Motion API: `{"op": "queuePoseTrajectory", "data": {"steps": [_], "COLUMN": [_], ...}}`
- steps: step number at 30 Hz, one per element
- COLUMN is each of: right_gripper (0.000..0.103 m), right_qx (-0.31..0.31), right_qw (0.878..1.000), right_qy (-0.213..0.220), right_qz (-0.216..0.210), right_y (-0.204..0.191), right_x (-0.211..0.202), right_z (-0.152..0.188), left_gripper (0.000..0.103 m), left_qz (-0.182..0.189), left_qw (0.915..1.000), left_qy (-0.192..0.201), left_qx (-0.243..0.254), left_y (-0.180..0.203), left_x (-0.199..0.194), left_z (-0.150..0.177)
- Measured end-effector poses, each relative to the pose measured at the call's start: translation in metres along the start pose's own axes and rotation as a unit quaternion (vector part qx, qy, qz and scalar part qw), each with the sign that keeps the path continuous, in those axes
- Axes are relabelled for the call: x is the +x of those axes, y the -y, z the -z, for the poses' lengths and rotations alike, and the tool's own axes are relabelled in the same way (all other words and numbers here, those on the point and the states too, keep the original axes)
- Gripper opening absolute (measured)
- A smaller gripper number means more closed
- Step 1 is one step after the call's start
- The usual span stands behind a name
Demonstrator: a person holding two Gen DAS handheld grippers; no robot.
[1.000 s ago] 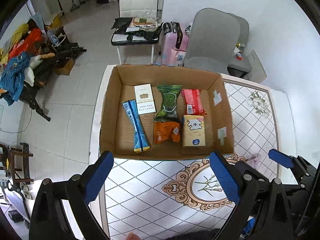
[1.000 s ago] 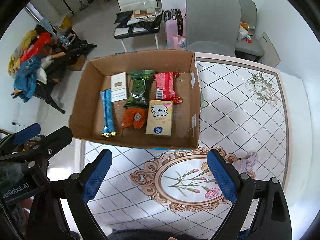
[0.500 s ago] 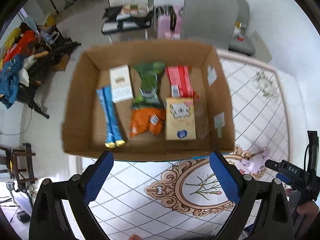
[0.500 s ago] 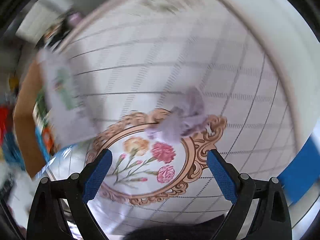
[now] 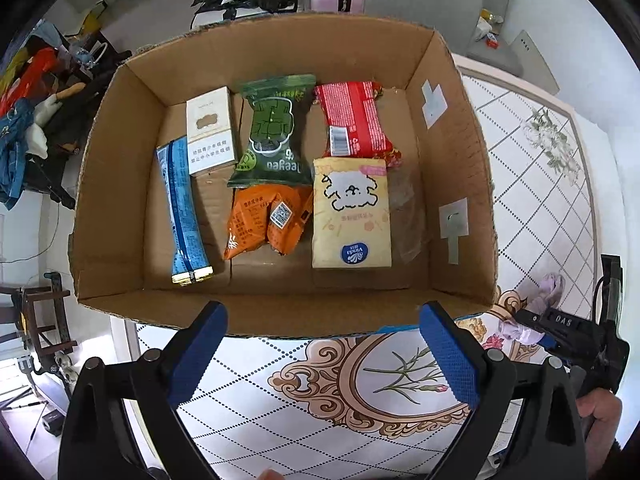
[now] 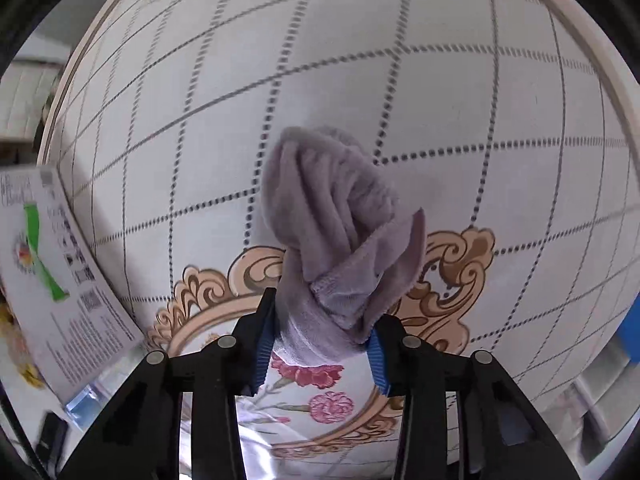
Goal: Organize snacks
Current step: 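Lower the lavender cloth into the box beside the yellow pack and release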
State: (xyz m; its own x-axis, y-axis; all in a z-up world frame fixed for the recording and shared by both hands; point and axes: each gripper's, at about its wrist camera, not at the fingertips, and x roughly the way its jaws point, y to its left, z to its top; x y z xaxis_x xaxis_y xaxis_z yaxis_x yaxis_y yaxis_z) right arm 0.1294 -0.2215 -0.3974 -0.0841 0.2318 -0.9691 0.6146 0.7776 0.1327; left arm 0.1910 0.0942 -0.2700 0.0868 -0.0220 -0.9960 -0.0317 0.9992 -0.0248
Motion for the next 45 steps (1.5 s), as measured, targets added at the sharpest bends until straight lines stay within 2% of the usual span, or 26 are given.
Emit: {"op": "queuePoseTrajectory", "data": {"steps": [3,7,10,11,13,15,18,21,26,37,42,45], "right_gripper": [0.042,0.042,0.042,0.042,0.042,0.042,0.042,0.042,0.042,0.044,0.075,0.075], "right_qx": [-0.053,-0.159,-0.257,-0.283,-0.345,-0.393,-0.462,-0.495,-0.522,-0.52,-0.516,-0.512], "right_qw": [0.998,0.986,0.963,0.956,0.936,0.918,0.886,0.865,0.841,0.827,0.829,0.833], "right_qy": [0.019,0.047,0.064,0.064,0.064,0.055,0.026,-0.005,-0.047,-0.093,-0.101,-0.095], "right_qz": [-0.005,-0.033,-0.04,-0.039,-0.029,-0.008,0.037,0.083,0.135,0.194,0.191,0.186], "right_y": [-0.022,-0.078,-0.134,-0.147,-0.188,-0.216,-0.261,-0.289,-0.31,-0.315,-0.318,-0.32], "right_x": [-0.028,-0.089,-0.133,-0.145,-0.159,-0.162,-0.146,-0.123,-0.088,-0.03,-0.03,-0.036], "right_z": [0.014,0.041,0.066,0.065,0.08,0.089,0.098,0.097,0.095,0.07,0.067,0.064], "left_gripper": [0.098,0.098,0.098,0.098,0.098,0.098,0.098,0.098,0.098,0.098,0.098,0.098], "left_qz": [0.005,0.017,0.023,0.027,0.028,0.027,0.02,0.013,0.011,0.018,0.021,0.02], "left_qw": [1.0,0.9997,0.9992,0.9989,0.9986,0.9983,0.9986,0.9993,0.9999,0.9995,0.9995,0.9996], "left_qy": [0.006,0.017,0.031,0.035,0.043,0.05,0.047,0.035,0.008,-0.017,-0.015,-0.013], "left_qx": [0.003,0.008,0.012,0.013,0.013,0.011,0.012,0.007,-0.006,-0.02,-0.018,-0.017], "left_y": [-0.004,-0.014,-0.025,-0.029,-0.036,-0.044,-0.055,-0.066,-0.082,-0.094,-0.093,-0.092], "left_x": [-0.011,-0.036,-0.057,-0.064,-0.074,-0.078,-0.074,-0.06,-0.032,-0.002,-0.004,-0.006], "left_z": [-0.001,-0.003,-0.007,-0.009,-0.013,-0.018,-0.024,-0.029,-0.034,-0.043,-0.048,-0.05]}}
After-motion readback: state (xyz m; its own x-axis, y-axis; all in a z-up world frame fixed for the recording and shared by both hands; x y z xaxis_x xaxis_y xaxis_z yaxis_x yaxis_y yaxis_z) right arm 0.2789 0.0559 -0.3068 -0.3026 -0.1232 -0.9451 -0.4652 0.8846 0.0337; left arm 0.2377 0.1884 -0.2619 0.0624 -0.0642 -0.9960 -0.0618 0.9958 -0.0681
